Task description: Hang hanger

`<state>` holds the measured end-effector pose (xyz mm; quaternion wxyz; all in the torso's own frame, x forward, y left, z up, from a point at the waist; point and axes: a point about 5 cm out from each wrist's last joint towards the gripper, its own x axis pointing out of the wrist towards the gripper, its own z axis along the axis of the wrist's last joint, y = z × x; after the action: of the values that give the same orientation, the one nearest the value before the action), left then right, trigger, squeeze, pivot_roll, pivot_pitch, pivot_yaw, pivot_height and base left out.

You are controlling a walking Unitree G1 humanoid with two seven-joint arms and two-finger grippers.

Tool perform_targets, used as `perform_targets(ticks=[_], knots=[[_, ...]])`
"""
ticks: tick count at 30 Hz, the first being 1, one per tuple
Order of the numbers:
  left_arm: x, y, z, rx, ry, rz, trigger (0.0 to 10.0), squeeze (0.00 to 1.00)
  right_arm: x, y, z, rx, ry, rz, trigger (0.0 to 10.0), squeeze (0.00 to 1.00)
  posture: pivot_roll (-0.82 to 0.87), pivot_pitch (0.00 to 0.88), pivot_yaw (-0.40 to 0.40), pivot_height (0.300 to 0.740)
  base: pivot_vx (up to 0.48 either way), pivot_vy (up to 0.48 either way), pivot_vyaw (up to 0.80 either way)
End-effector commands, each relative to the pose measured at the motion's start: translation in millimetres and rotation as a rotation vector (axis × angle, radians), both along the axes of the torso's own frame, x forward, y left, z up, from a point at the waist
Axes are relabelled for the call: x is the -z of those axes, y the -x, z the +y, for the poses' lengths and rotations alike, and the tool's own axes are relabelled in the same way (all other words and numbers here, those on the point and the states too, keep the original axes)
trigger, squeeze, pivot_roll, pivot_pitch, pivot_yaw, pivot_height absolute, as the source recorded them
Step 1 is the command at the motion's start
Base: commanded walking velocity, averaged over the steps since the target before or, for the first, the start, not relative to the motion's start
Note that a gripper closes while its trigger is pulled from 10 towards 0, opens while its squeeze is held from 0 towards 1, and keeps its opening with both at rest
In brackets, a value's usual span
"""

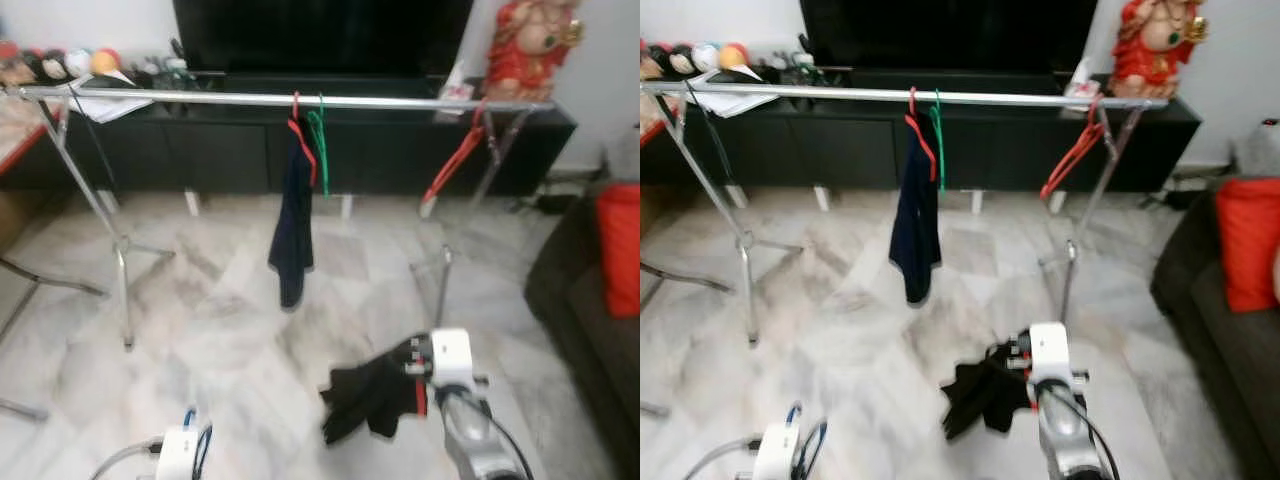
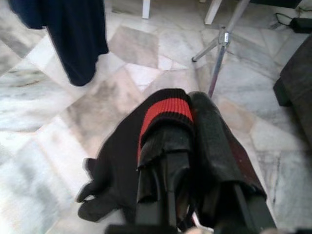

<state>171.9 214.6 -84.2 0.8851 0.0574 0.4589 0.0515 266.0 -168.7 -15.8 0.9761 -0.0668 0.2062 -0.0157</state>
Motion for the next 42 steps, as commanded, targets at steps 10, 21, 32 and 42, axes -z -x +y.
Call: perform_targets(ticks=[10, 21, 32, 42], knots=[[0.9, 2.1, 1.1, 0.021, -0.012, 0.014, 10.0, 0.00, -2.5, -4.2, -2.0, 0.002, -0.001, -0.007, 10.0, 0.00, -0.07, 0.063, -0.032, 0.740, -0.119, 0.000, -0.72], [-1.6, -2.6, 2.8, 0.026, -0.012, 0.000, 10.0, 0.00, -3.2, -6.2, -1.1, -0.002, 0.000, -0.006, 10.0, 0.00, -0.07, 0.052, -0.028, 0.740, 0.000, 0.000, -0.80], [-21.6, -38.6, 1.0, 0.117, 0.009, -0.131, 10.0, 0.00, -14.0, -18.2, 1.4, -0.046, -0.002, -0.043, 10.0, 0.00, -0.08, 0.042, -0.019, 0.740, 0.000, 0.000, -0.41], [-75.9, -101.2, -9.6, 0.560, 0.101, -0.332, 10.0, 0.00, -39.1, -42.6, 6.2, -0.297, 0.230, -0.077, 10.0, 0.00, -0.07, 0.030, -0.015, 0.740, 0.000, 0.000, 0.00]])
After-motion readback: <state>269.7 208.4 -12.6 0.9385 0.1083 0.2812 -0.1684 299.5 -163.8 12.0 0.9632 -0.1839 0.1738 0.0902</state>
